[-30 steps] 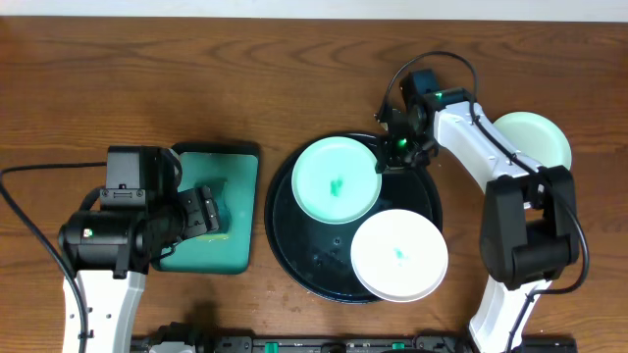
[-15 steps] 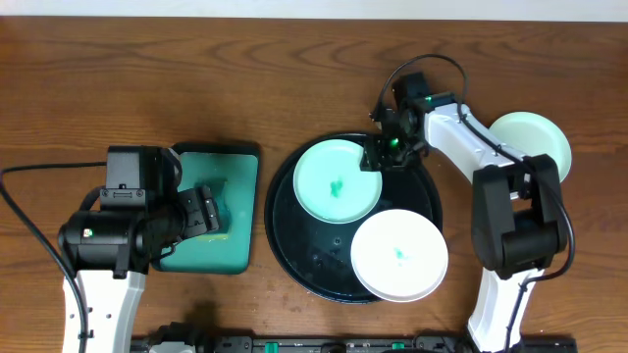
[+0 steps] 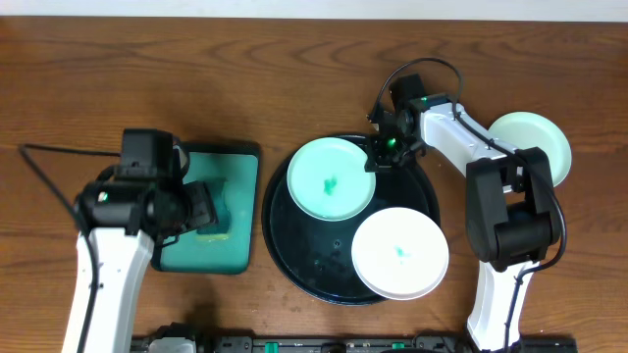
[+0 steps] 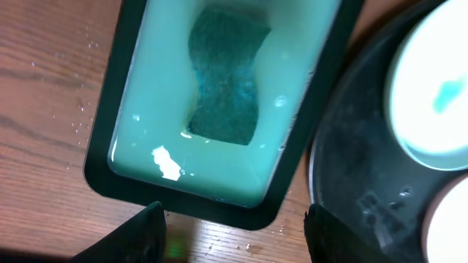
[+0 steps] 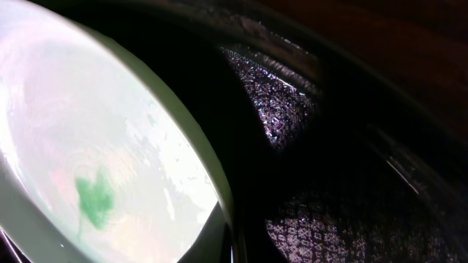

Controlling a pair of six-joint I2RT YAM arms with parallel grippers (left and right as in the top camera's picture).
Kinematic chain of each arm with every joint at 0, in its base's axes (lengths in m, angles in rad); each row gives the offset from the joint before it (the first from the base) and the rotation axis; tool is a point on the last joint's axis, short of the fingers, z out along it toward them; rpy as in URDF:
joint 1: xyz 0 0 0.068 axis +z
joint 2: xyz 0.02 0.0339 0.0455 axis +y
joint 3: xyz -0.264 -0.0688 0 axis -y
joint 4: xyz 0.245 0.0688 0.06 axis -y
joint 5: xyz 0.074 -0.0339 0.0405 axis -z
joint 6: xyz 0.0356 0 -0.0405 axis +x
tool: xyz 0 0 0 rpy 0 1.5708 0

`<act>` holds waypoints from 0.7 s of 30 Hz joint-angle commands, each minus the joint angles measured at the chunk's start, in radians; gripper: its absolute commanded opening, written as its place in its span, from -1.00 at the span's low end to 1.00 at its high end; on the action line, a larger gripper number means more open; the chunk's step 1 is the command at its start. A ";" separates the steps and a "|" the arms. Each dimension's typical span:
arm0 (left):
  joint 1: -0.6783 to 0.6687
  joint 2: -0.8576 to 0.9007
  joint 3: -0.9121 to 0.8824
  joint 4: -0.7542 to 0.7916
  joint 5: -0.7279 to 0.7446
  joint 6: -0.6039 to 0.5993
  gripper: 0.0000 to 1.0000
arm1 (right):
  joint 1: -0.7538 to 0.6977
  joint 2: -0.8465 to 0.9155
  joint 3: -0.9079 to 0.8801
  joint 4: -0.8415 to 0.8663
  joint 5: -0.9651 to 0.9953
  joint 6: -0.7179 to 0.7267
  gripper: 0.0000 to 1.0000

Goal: Clean dirty plates on tray and stack at the side
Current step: 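Dip and grasp the green sponge in the water with the left gripper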

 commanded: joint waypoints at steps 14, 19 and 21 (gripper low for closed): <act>0.002 0.481 -0.059 0.243 -0.057 -0.024 0.09 | 0.023 0.069 -0.027 -0.042 0.005 0.012 -0.97; 0.002 0.561 -0.059 0.290 -0.057 -0.023 0.02 | 0.023 0.069 -0.027 -0.046 0.005 0.012 -0.97; 0.002 0.588 -0.059 0.317 -0.057 -0.023 -0.12 | 0.023 0.069 -0.027 -0.046 0.005 0.012 -0.97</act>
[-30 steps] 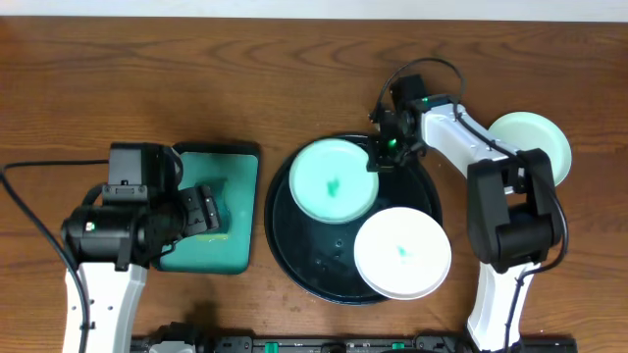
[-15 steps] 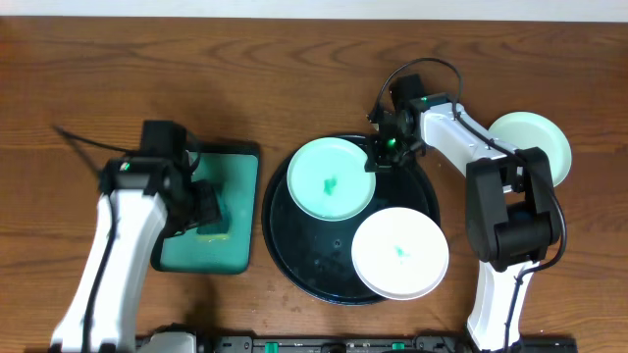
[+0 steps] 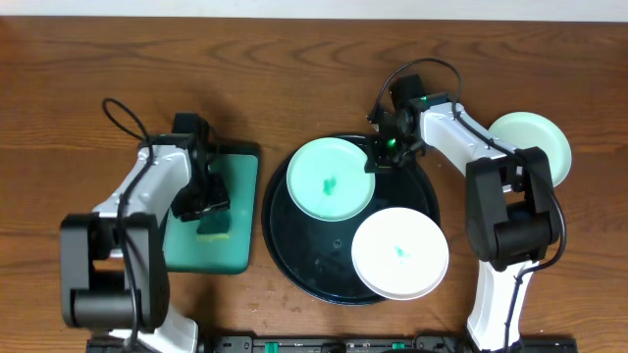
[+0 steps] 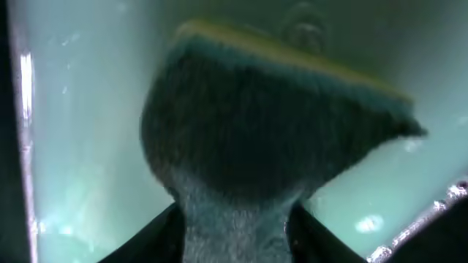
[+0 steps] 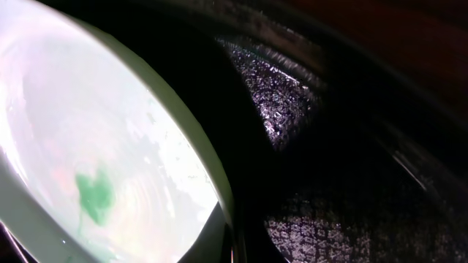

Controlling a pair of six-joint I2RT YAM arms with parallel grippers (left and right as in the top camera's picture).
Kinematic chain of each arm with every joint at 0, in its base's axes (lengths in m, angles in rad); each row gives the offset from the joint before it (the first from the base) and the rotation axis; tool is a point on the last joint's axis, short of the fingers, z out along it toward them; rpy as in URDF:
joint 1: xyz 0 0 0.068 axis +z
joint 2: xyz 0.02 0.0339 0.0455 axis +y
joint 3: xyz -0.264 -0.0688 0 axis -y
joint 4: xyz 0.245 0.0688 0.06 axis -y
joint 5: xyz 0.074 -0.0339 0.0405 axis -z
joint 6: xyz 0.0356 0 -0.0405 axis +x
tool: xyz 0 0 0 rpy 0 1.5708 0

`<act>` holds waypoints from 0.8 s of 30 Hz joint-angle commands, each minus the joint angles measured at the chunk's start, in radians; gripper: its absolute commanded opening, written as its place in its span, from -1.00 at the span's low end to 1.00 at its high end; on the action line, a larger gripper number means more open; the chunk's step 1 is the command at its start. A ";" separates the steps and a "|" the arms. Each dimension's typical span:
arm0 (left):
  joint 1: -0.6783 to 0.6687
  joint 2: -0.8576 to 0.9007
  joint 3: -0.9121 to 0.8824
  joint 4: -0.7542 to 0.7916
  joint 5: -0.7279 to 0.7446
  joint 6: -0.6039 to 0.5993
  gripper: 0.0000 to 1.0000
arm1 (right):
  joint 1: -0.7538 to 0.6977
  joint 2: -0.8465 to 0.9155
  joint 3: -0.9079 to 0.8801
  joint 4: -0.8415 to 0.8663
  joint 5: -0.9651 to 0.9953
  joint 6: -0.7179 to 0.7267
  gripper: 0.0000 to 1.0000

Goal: Clean dirty plates on tray and stack at the side
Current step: 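Dip and grasp the green sponge in the water with the left gripper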

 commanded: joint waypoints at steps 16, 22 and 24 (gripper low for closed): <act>0.001 -0.063 0.014 -0.003 0.055 0.008 -0.86 | 0.023 0.066 -0.032 -0.038 0.014 0.011 -0.97; 0.001 -0.357 0.014 -0.002 0.035 0.008 -0.86 | 0.023 0.066 -0.032 -0.041 0.015 0.011 -0.97; 0.001 -0.457 0.014 -0.002 0.018 0.012 -0.85 | 0.023 0.066 -0.032 -0.040 0.015 0.011 -0.97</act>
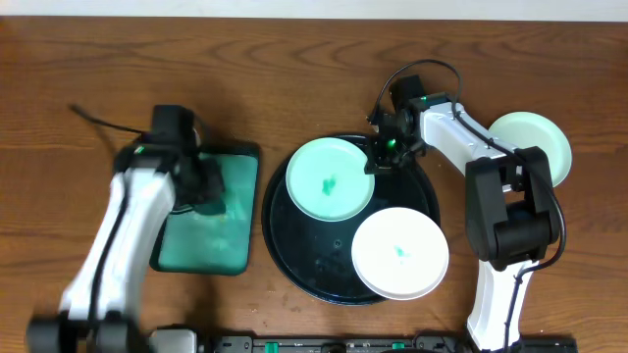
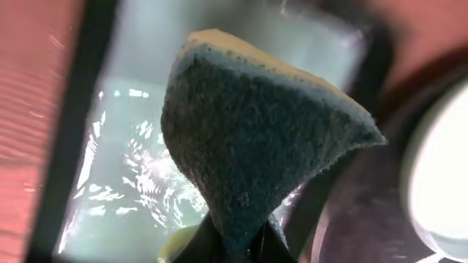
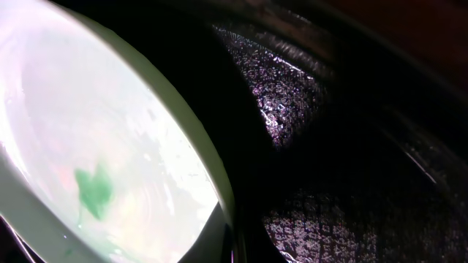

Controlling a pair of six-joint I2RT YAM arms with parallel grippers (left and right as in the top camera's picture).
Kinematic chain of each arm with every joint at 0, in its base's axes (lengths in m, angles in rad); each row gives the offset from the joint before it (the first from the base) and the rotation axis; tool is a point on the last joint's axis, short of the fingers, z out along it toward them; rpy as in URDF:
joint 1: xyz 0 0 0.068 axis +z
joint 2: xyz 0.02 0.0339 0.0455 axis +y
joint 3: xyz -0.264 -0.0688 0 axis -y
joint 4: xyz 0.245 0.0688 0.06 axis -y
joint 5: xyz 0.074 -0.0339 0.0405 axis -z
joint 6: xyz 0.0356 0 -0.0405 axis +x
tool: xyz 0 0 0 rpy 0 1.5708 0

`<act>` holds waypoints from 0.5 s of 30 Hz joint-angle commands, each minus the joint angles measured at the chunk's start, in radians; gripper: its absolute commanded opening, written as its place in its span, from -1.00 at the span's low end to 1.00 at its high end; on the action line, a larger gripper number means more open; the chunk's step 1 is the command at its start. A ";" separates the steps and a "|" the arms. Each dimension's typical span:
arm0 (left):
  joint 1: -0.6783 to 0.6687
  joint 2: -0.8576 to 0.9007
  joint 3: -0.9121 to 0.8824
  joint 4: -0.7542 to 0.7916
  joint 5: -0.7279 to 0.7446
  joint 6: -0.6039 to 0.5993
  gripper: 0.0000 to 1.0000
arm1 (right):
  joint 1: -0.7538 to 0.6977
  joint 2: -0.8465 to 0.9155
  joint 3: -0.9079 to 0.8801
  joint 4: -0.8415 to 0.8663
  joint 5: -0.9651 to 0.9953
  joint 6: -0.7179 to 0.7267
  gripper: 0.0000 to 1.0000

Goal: Clean dirty plates on tray and stack at the side
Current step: 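Dip and grasp the green sponge in the water with the left gripper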

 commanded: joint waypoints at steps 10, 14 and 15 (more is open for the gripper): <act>0.002 -0.588 0.011 0.040 -0.031 0.131 -0.86 | 0.023 0.064 -0.034 -0.026 0.022 0.000 -0.97; 0.002 -0.657 0.011 0.041 -0.031 0.138 -0.86 | 0.023 0.064 -0.034 -0.025 0.022 0.000 -0.97; 0.002 -0.661 0.011 0.040 -0.031 0.138 -0.86 | 0.023 0.064 -0.034 -0.024 0.022 0.000 -0.97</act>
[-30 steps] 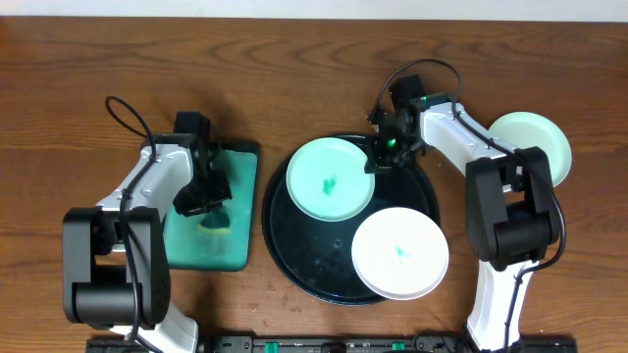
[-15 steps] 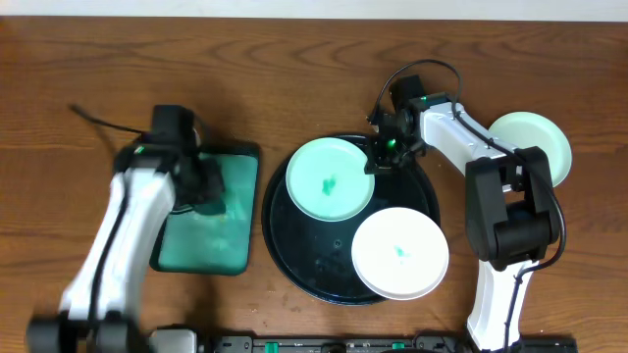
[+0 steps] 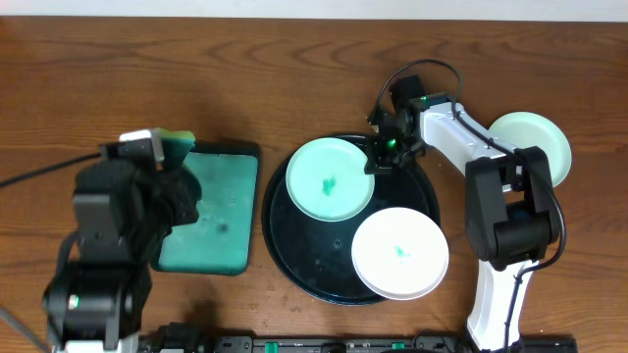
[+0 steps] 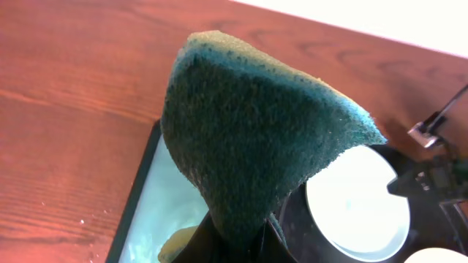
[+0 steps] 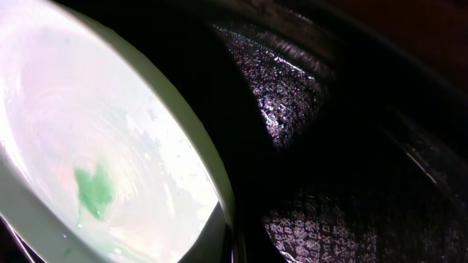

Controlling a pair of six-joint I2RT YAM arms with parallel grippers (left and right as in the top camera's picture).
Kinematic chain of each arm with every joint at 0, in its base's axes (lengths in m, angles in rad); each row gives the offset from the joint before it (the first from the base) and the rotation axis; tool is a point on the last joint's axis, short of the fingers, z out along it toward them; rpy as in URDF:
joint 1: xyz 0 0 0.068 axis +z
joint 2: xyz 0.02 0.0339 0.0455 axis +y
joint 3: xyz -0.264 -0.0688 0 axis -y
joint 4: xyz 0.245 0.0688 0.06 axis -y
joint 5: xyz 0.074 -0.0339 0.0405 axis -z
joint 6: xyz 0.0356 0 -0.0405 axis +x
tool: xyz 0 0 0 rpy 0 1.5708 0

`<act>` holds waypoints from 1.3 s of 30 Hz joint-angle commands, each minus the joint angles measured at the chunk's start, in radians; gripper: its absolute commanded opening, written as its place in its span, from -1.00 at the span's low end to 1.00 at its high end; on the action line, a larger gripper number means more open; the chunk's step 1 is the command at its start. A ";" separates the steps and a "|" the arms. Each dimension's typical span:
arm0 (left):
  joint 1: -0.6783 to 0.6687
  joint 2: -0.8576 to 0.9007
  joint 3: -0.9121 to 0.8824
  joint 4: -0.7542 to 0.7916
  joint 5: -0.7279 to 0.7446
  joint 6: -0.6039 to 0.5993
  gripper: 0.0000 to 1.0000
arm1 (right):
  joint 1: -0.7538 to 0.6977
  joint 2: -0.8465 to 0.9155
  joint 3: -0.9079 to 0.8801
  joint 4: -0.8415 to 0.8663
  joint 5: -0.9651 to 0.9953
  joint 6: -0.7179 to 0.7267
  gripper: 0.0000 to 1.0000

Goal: Clean dirty plates on tray and stack at the side
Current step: 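Dip and grasp the green sponge in the water with the left gripper, then scrub the pale green plate with the sponge in the left gripper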

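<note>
My left gripper (image 4: 238,235) is shut on a dark green sponge (image 4: 256,139) with a yellow back, held high over the far left corner of the green basin (image 3: 211,230); the sponge (image 3: 175,147) shows there from above. A mint plate (image 3: 331,178) with a green stain lies on the black round tray (image 3: 294,257). My right gripper (image 3: 385,152) is shut on that plate's right rim (image 5: 219,197); the stain (image 5: 93,191) is visible. A white plate (image 3: 399,253) with a small green stain lies at the tray's front right.
A clean mint plate (image 3: 538,143) rests on the wooden table right of the tray. The basin (image 4: 157,212) holds cloudy water. The right arm reaches across the tray's back right edge. Bare tabletop lies behind the basin and the tray.
My left gripper has risen with the sponge from just over the basin water to well above the basin's far left corner. The right gripper and both plates have not moved.
My left gripper stood open above the sponge lying in the basin water. Then it was down in the basin, around the sponge. Then it held the sponge just above the water, and now high above the basin. The right gripper stayed on the mint plate's rim throughout.
</note>
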 commanded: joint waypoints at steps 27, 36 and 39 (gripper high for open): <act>0.003 0.743 0.014 -0.048 0.038 -0.095 -0.86 | 0.023 0.064 -0.034 -0.025 0.022 0.005 -0.97; 0.002 0.671 0.036 -0.055 0.132 -0.098 -0.86 | 0.023 0.064 -0.034 -0.022 0.022 0.005 -0.97; -0.003 0.670 0.060 -0.053 0.183 -0.093 -0.86 | 0.023 0.064 -0.034 -0.022 0.022 0.004 -0.97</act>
